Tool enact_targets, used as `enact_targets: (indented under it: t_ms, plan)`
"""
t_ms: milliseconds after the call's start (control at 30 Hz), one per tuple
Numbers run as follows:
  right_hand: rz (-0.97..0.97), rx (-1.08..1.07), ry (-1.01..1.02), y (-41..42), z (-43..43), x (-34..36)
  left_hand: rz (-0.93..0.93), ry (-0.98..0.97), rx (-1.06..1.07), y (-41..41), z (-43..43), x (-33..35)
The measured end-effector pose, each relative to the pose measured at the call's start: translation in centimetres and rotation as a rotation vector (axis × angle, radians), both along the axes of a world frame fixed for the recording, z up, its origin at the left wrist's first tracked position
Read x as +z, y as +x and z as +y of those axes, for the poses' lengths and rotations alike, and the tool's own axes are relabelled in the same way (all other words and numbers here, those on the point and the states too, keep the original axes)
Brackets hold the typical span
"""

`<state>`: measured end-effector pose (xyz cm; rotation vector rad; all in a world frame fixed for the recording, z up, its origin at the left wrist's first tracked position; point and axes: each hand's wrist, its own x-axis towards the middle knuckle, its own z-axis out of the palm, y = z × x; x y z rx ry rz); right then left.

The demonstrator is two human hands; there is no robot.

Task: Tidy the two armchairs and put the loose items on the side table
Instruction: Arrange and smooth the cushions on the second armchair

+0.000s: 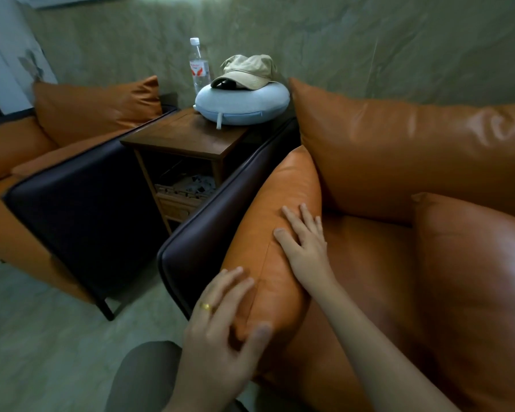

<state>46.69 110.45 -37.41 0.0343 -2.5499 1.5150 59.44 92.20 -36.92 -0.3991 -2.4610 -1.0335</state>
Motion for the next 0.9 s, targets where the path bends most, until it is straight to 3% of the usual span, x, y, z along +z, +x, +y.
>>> enact_targets:
  t_ms: [133,267,500,667,900]
  plan:
    - [0.009,-0.018,0.044,-0.1,-1.1,0.4,0.167,0.018,0.012,0.2,0.8,-2.4]
    - [0.004,-0.043,0.186,-0.8,-2.9,0.6,0.081,0.174,0.08,-1.6,-0.6,-3.0]
    - [-0.09,-0.096,0.318,-5.4,-3.0,2.0,-0.038,0.174,0.031,-7.3,-1.4,-1.2]
    - [-0.089,-0.012,0.275,-4.1,-1.4,1.5,-0.106,0.103,0.035,-5.7,-1.9,-0.4]
    - [0.017,0.045,0.22,1.3,-2.2,-0.5,-0.052,-0.099,0.076,-5.6,-0.4,0.5]
